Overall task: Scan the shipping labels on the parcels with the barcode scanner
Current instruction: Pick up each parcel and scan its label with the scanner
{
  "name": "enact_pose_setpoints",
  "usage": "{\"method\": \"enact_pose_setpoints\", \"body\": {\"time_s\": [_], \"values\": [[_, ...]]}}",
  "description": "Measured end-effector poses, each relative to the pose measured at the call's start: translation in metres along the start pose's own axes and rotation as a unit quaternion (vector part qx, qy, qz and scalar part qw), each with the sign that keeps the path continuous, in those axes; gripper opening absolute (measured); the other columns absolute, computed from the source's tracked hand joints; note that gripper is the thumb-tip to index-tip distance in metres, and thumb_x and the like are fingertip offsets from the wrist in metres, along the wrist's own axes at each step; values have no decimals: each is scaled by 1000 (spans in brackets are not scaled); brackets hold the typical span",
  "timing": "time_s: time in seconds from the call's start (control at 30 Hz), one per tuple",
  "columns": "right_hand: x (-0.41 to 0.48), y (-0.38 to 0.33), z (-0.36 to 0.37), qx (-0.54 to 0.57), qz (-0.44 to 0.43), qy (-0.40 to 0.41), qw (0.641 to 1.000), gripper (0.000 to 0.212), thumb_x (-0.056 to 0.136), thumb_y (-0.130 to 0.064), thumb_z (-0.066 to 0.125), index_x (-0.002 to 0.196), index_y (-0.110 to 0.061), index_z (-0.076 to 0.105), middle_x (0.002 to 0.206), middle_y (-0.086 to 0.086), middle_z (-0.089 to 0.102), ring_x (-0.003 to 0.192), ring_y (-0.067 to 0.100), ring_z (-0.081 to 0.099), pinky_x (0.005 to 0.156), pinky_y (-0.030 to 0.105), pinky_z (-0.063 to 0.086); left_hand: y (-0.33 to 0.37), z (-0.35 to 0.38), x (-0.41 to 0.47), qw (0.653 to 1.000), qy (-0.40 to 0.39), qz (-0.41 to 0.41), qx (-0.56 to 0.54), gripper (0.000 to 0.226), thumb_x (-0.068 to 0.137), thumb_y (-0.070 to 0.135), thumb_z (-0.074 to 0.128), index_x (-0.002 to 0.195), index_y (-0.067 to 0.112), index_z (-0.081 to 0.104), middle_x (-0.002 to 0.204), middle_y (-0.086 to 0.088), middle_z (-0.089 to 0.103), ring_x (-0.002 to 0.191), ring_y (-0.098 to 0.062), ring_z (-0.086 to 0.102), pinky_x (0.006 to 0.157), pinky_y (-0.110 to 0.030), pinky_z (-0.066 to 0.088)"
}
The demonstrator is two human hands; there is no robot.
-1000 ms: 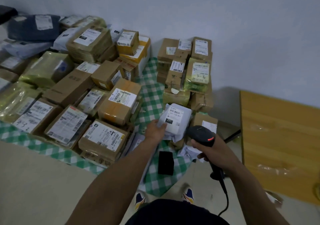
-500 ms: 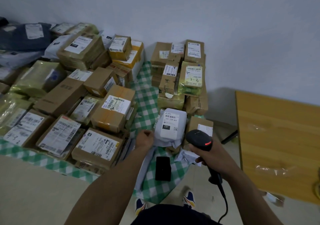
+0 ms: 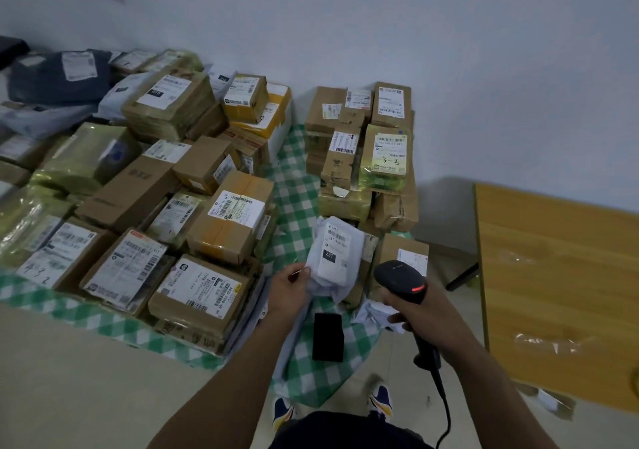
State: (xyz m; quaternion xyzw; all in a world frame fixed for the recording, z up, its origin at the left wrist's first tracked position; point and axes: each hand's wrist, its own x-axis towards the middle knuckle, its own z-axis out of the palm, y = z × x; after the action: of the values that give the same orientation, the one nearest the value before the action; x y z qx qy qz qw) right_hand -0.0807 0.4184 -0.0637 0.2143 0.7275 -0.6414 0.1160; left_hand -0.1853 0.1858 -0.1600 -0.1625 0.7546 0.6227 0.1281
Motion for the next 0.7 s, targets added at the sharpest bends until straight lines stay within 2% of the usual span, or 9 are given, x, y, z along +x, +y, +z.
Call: {"method": "enact_pose_setpoints", "body": {"time_s": [0.1, 0.17, 0.23, 0.33, 0.4, 0.47, 0.53, 0.63, 0.7], "values": [[5, 4, 6, 29, 1, 18, 999, 26, 91, -29, 79, 116, -24, 71, 99, -2, 78, 83, 15, 78, 65, 25, 55, 9, -13, -27, 996, -16, -1, -88, 12, 103, 16, 62, 103, 19, 73, 104, -5, 78, 101, -25, 71, 90, -42, 57], [10, 5, 14, 54, 8, 32, 998, 32, 90, -32, 80, 120, -28, 70, 100, -4, 79, 87, 17, 78, 73, 31, 59, 16, -19, -46, 992, -18, 9, -125, 13, 104, 14, 60, 106, 16, 73, 105, -4, 78, 102, -24, 73, 90, -41, 59], [15, 5, 21, 79, 3, 46, 996, 41, 88, -37, 82, 126, -30, 70, 105, -5, 79, 93, 18, 77, 81, 37, 60, 24, -22, -65, 990, -18, 25, -135, 14, 104, 12, 60, 106, 16, 73, 104, -2, 79, 100, -20, 73, 87, -38, 60], [18, 4, 31, 135, 9, 57, 989, 44, 86, -36, 84, 127, -28, 71, 106, -1, 78, 92, 19, 75, 74, 33, 57, 32, -23, -85, 991, -37, 48, -122, 15, 104, 14, 59, 110, 16, 72, 106, -1, 78, 101, -22, 73, 82, -36, 59], [19, 4, 35, 182, 11, 58, 982, 48, 80, -34, 87, 125, -23, 73, 103, 5, 78, 88, 23, 71, 76, 37, 57, 35, -23, -94, 991, -52, 66, -108, 17, 104, 13, 58, 113, 15, 73, 109, 1, 78, 104, -21, 73, 85, -37, 59], [20, 4, 36, 219, 8, 46, 975, 58, 70, -36, 92, 123, -21, 75, 115, 8, 77, 106, 29, 72, 95, 48, 58, 39, -21, -101, 990, -58, 68, -109, 19, 104, 11, 58, 116, 14, 73, 113, 0, 78, 108, -22, 73, 91, -40, 59], [21, 5, 33, 228, 4, 31, 973, 63, 67, -32, 94, 125, -18, 74, 122, 8, 76, 117, 30, 70, 107, 51, 52, 42, -21, -105, 989, -62, 54, -120, 19, 103, 8, 60, 115, 13, 74, 114, -1, 78, 109, -22, 73, 94, -42, 59], [20, 4, 29, 219, 0, 41, 975, 57, 73, -23, 92, 126, -17, 73, 121, 9, 76, 114, 29, 71, 103, 48, 54, 45, -24, -104, 994, -39, 51, -92, 26, 99, 7, 65, 120, 21, 73, 118, 7, 76, 110, -12, 71, 98, -41, 58], [18, 3, 28, 217, -16, 71, 973, 47, 81, -12, 87, 125, -16, 73, 117, 8, 77, 111, 31, 72, 98, 49, 57, 51, -28, -104, 995, -7, 65, -75, 35, 98, 5, 66, 119, 33, 71, 122, 13, 73, 112, 0, 68, 97, -27, 57]]}}
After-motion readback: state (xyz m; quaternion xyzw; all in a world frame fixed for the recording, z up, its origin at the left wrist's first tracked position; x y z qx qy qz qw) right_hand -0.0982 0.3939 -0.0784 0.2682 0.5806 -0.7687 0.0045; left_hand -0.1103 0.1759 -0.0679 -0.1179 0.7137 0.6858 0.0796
